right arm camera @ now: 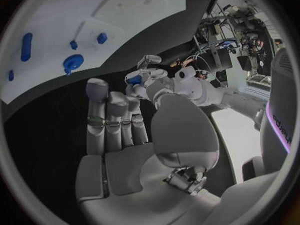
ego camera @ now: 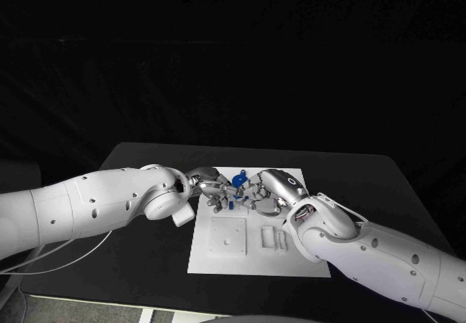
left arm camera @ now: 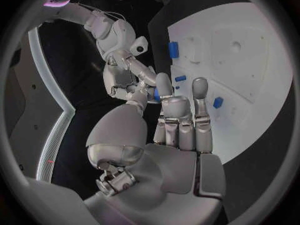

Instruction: Assemble the parts on the task board

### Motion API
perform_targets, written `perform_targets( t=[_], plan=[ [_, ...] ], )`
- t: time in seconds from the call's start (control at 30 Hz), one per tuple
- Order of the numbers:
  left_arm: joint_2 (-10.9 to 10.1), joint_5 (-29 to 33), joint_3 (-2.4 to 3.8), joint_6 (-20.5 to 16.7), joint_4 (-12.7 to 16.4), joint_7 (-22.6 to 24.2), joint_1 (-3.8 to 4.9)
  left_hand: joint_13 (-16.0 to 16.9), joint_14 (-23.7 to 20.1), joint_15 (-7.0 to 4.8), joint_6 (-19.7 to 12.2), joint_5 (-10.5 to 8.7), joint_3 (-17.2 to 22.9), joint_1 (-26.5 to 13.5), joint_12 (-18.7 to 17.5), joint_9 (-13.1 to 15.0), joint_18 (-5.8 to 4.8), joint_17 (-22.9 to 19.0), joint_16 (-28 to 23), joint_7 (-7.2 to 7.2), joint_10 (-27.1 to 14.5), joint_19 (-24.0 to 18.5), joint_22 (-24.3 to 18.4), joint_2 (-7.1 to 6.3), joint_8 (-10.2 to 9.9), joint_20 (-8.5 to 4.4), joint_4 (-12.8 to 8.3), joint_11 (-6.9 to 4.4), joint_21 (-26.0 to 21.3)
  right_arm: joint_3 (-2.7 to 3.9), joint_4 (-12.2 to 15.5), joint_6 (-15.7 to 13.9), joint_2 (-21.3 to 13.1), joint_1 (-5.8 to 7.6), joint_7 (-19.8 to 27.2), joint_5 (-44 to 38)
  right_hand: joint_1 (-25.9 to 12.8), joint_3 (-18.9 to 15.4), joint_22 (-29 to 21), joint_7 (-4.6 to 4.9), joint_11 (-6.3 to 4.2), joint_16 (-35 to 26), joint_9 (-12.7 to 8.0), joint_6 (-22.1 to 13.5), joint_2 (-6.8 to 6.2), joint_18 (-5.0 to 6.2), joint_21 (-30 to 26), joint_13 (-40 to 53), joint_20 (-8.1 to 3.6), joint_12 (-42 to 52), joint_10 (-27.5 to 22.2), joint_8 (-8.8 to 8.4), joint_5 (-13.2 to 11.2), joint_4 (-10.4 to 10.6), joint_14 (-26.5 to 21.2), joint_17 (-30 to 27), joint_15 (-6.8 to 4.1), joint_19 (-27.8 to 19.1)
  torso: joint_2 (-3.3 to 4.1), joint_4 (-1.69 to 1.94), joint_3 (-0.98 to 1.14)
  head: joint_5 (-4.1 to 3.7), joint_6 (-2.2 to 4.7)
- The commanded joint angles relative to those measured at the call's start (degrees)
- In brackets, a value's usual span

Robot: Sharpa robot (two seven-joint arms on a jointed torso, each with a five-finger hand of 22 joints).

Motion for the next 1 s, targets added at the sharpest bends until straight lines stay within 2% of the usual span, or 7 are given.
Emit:
perform_targets(
  t=[0.03, 0.43, 0.63, 0.77, 0.83, 0.9, 1.0],
  plan=[
    [0.15, -0.17, 0.16, 0.10, 0.17, 1.29, 0.02, -0.01, -0.19, 0.07, 0.58, -0.25, 0.05, 1.81, -0.26, 6.05, -0.85, -0.08, -0.26, -0.16, 0.94, 0.09, 1.10, 1.33, 12.89, 0.23, 0.36, -0.08, -0.38, -0.10, 0.00, 2.45, 0.14, -0.14, 0.03, 0.10, 0.19, 1.37, 3.39, -0.19, -0.38, 0.24, 0.04, 0.60, 0.98, -0.82, 0.35, 0.15, -0.61, 0.32, 0.14, 0.24, -0.34, -0.21, 0.05, 0.16, -0.32, -0.01, 0.02, 0.01, 0.02, -0.06, -0.04],
    [0.20, -0.01, 0.16, 0.70, 0.30, 1.17, 0.02, 0.00, -0.25, 0.10, 0.44, -0.52, -0.05, 2.02, -0.31, 5.57, -0.85, -0.12, -0.28, -0.12, 0.89, 0.07, 1.09, 1.37, 12.98, 0.26, 0.79, -0.05, -0.50, -0.10, -0.10, 2.49, 0.36, -0.14, -0.54, -1.07, 0.82, 4.45, 3.46, -0.46, -0.72, 0.23, 0.06, 1.81, 1.56, -1.22, 1.02, 0.85, -0.97, 0.56, 0.50, 0.24, -0.34, -2.10, 0.25, 0.60, -0.60, -0.02, 0.02, 0.03, 0.02, -0.15, -0.16],
    [0.13, 0.54, 0.16, 1.02, 0.34, 1.25, 0.02, -0.17, -0.36, 0.21, 0.80, -1.49, -0.34, 2.19, -0.68, 2.26, -0.85, -0.29, -0.54, 0.07, 0.85, 0.04, 1.08, 1.40, 11.49, 0.35, 1.48, 0.08, -0.70, -0.10, -0.09, 2.19, 0.39, -0.14, -0.86, -2.17, 1.14, 6.08, 3.63, -0.49, -0.80, 0.55, 0.07, 2.64, 1.99, -1.38, 1.89, 1.41, -1.11, 0.98, 0.92, 0.21, -0.34, -3.41, 0.47, 0.99, -0.69, 0.11, 0.02, 0.02, 0.02, -0.18, -0.16],
    [0.07, 1.08, 0.16, 1.04, 0.27, 1.21, 0.02, -0.28, -0.41, 0.29, 0.77, -5.54, -1.65, 1.37, -0.90, 1.17, -0.85, -0.48, -0.81, 0.02, 0.74, 0.04, 1.01, 1.47, 11.18, 0.49, 2.99, 0.14, -0.94, -0.10, -0.07, 1.96, 0.39, -0.14, -1.09, -2.55, 0.27, 7.08, 3.65, -0.48, -0.74, 0.57, 0.05, 3.01, 2.04, -1.43, 2.39, 1.63, -1.15, 0.84, 1.09, 0.17, -0.34, -4.70, 0.54, 1.26, -0.68, -0.02, 0.02, 0.02, 0.01, -0.22, -0.28],
    [0.03, 1.21, 0.16, 1.00, 0.24, 1.16, 0.02, -0.28, -0.36, 0.28, 0.89, -6.94, -3.01, 1.22, -0.91, 0.61, -0.85, -0.55, -0.83, -0.11, 0.78, 0.14, 1.00, 0.41, 11.20, 0.52, 3.53, 0.05, -1.10, -0.10, -0.06, 1.92, 0.37, -0.14, -1.17, -2.65, 0.27, 7.08, 3.65, -0.48, -0.74, 0.57, 0.05, 3.01, 2.04, -1.43, 2.39, 1.63, -1.15, 0.84, 1.09, 0.17, -0.34, -4.70, 0.54, 1.26, -0.68, -0.02, 0.02, 0.02, 0.02, -0.23, -0.28],
    [-0.02, 1.30, 0.16, 0.92, 0.19, 1.09, 0.02, -0.24, -0.36, 0.28, 0.85, -6.71, -4.45, 1.50, -0.87, 0.59, -0.85, -0.62, -0.75, -0.21, 0.78, 0.26, 1.02, 0.28, 12.02, 0.53, 5.54, -0.03, -1.43, -0.10, -0.05, 1.83, 0.33, -0.14, -1.20, -2.73, 0.33, 7.16, 3.66, -0.56, -0.84, 0.63, 0.08, 3.06, 2.16, -1.43, 2.54, 1.72, -1.14, 0.89, 1.15, 0.23, -0.31, -4.83, 0.57, 1.35, -0.71, 0.00, 0.02, 0.02, 0.03, -0.21, -0.30],
    [-0.11, 1.38, 0.16, 1.07, 0.05, 0.85, 0.02, -0.16, -0.45, 0.25, 0.55, -6.05, -5.05, 1.27, -0.80, 1.20, -0.85, -0.71, -0.72, -0.38, 0.69, 0.32, 1.07, -0.52, 12.96, 0.55, 6.55, -0.01, -1.60, -0.10, -0.03, 1.66, 0.28, -0.14, -1.21, -2.82, 0.29, 7.21, 3.65, -0.55, -0.85, 0.60, 0.08, 3.06, 2.25, -1.42, 2.60, 1.74, -1.14, 0.83, 1.15, 0.22, -0.31, -4.93, 0.58, 1.37, -0.72, -0.03, 0.00, 0.01, 0.03, -0.21, -0.27]
  ],
)
